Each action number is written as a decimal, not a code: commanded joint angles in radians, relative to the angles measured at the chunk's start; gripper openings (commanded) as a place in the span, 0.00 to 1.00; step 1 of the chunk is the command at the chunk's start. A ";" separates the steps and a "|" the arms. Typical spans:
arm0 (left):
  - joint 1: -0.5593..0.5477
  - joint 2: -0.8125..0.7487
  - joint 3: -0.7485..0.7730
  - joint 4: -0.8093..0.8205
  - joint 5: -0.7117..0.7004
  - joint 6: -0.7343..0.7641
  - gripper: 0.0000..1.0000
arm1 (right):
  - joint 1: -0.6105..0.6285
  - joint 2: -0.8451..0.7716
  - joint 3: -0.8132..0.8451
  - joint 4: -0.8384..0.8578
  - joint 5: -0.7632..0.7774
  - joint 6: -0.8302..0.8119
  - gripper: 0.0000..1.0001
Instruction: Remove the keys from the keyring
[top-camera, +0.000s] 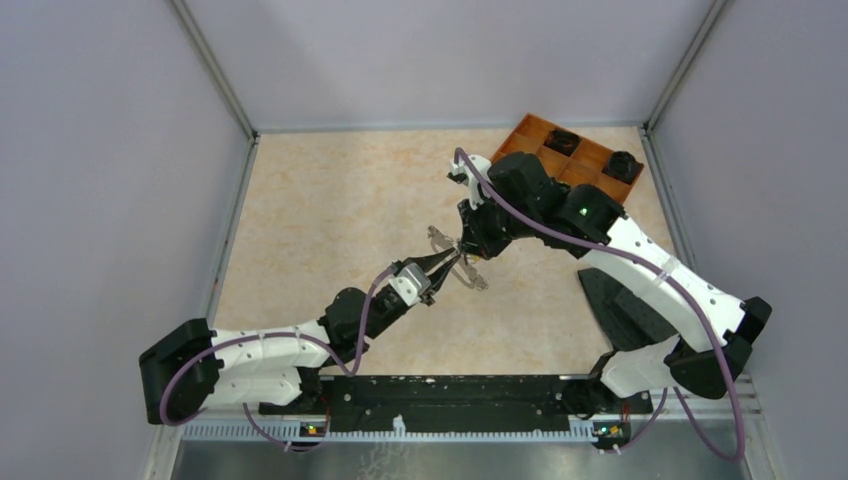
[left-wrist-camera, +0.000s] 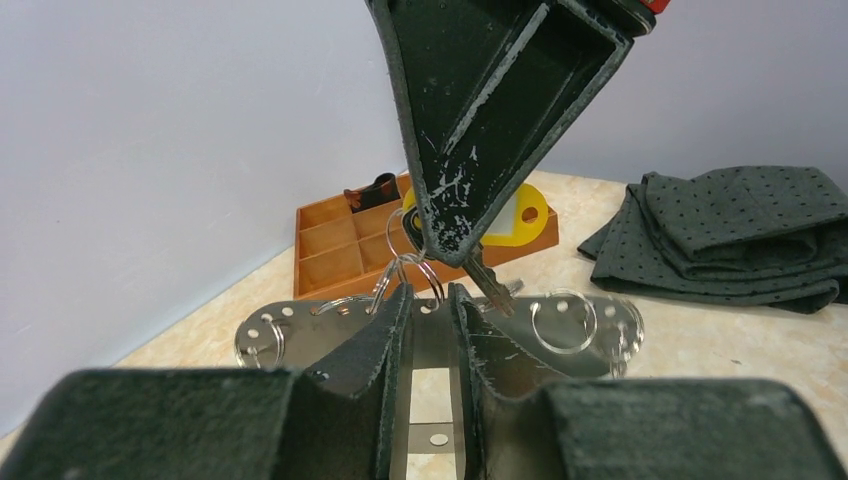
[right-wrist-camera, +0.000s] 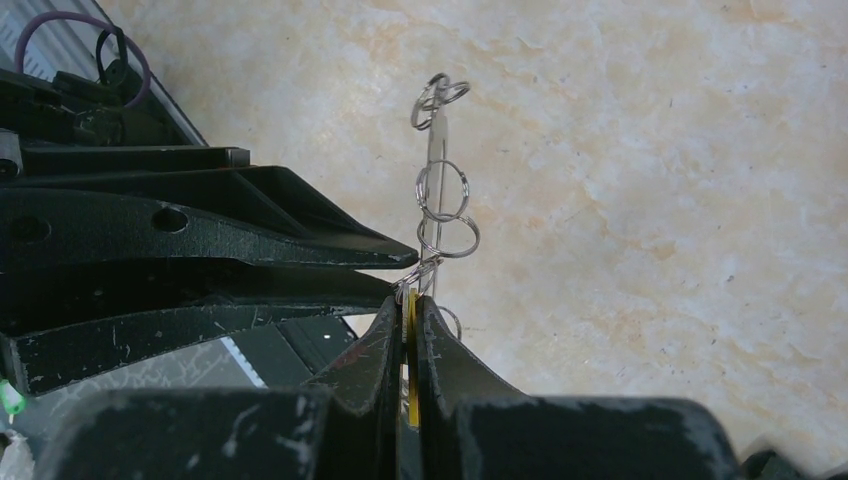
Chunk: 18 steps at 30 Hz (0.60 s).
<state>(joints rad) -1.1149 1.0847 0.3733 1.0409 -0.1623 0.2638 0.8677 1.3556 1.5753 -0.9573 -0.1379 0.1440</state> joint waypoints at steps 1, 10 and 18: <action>-0.006 0.012 0.033 0.070 -0.005 -0.004 0.24 | -0.001 -0.044 -0.006 0.051 -0.022 0.021 0.00; -0.006 0.029 0.041 0.073 -0.008 -0.016 0.24 | -0.001 -0.046 -0.013 0.052 -0.026 0.023 0.00; -0.006 0.029 0.045 0.073 -0.028 -0.024 0.19 | -0.001 -0.044 -0.029 0.053 -0.015 0.019 0.00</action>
<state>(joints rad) -1.1160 1.1107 0.3798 1.0473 -0.1761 0.2546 0.8677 1.3457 1.5501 -0.9428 -0.1482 0.1539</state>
